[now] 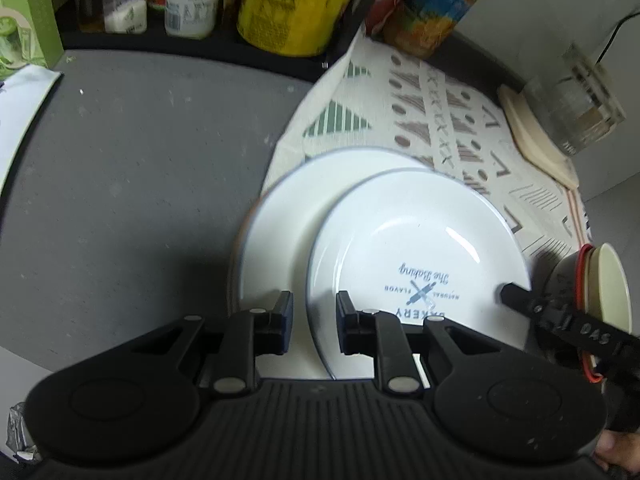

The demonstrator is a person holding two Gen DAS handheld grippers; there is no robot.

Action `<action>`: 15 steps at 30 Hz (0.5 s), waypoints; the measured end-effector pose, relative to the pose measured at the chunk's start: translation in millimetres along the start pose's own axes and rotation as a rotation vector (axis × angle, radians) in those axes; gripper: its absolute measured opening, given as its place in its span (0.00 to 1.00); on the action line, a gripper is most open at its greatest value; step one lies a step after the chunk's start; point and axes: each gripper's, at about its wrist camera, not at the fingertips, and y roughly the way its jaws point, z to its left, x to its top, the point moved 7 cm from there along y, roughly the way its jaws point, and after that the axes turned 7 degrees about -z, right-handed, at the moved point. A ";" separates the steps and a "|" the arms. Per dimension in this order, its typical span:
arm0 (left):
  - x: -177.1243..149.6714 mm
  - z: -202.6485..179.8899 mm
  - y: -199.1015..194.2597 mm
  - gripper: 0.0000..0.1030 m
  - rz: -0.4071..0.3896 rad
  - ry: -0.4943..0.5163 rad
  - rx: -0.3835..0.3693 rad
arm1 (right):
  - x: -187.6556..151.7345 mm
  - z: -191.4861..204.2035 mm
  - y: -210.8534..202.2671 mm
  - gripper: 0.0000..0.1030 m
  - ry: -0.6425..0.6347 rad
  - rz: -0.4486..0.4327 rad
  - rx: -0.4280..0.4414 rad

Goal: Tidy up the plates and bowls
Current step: 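Carry the 'Bakery' plate and lower it onto the 'Sweet' plate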

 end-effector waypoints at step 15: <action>11.6 19.2 -1.8 0.42 -0.040 -0.006 0.051 | -4.2 1.9 10.9 0.09 -0.009 0.021 -0.011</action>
